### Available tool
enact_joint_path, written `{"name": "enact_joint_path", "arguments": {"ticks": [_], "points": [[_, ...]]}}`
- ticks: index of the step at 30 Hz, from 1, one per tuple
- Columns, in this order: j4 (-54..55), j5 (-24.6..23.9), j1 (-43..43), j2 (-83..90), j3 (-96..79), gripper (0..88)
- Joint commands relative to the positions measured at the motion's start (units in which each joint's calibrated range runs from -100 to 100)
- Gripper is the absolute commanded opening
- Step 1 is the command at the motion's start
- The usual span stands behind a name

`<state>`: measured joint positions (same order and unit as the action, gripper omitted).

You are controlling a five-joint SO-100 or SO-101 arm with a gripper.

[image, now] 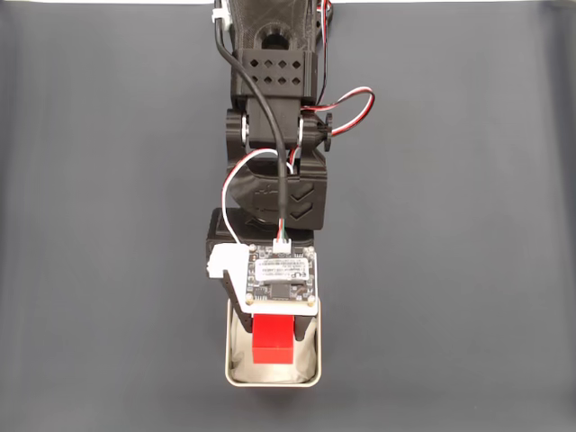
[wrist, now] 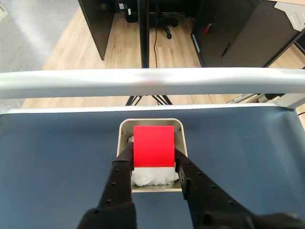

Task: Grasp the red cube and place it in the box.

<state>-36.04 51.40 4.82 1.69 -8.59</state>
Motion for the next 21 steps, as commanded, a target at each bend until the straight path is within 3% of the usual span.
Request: {"name": "enact_joint_path", "arguments": {"ticks": [1, 8, 13, 21], "points": [[1.2, 0.49, 0.08, 0.99, 0.29, 9.1], [1.2, 0.68, 0.08, 1.17, -0.08, 9.9], [1.53, 0.73, 0.15, 1.77, -0.9, 37.3], [2.68, 0.59, 0.22, 2.21, -0.99, 43.3]]}}
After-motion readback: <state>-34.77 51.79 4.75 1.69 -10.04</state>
